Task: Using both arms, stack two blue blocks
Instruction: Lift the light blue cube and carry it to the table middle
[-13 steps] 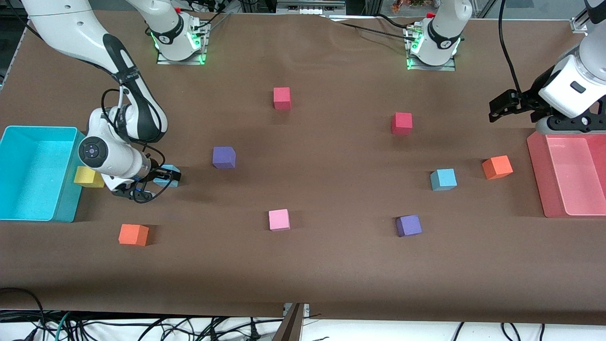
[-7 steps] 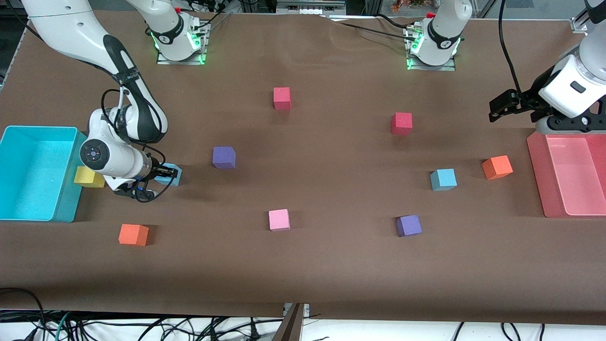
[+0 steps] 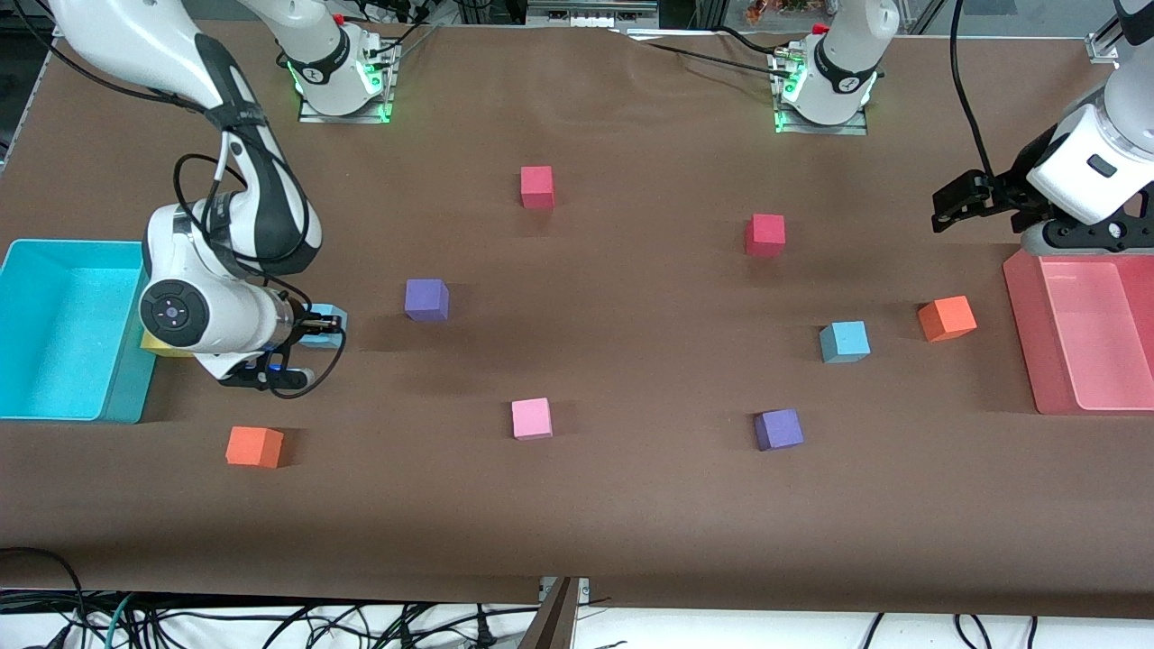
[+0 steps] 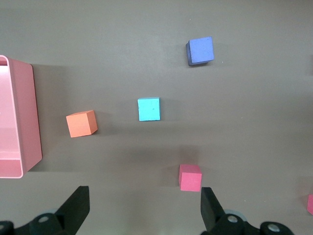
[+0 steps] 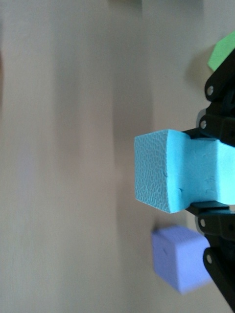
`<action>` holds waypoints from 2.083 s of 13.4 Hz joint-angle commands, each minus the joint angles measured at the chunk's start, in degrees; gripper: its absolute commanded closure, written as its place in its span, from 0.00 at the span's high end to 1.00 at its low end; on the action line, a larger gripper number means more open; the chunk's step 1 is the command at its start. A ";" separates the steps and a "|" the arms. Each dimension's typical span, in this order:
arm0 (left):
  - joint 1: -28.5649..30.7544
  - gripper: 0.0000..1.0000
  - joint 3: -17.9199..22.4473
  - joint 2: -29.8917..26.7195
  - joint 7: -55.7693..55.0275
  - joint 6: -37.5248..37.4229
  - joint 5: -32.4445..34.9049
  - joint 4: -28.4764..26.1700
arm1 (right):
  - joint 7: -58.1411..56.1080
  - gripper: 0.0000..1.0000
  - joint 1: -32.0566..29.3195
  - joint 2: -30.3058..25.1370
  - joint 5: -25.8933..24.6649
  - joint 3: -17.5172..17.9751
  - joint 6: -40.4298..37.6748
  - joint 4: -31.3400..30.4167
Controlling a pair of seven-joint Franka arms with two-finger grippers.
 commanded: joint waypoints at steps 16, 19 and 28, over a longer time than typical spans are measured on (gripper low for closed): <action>0.26 1.00 -0.54 -0.61 -0.19 -0.23 1.14 -1.30 | 25.78 0.01 31.90 20.82 4.52 2.45 -4.98 30.66; 0.26 1.00 -0.45 -0.34 -0.19 -0.15 1.05 -1.30 | 28.51 0.02 34.63 23.28 4.52 2.36 -0.51 30.66; 0.26 1.00 -0.36 0.18 -0.19 1.35 0.97 -1.92 | 31.05 0.26 37.10 27.68 4.43 2.27 3.99 30.58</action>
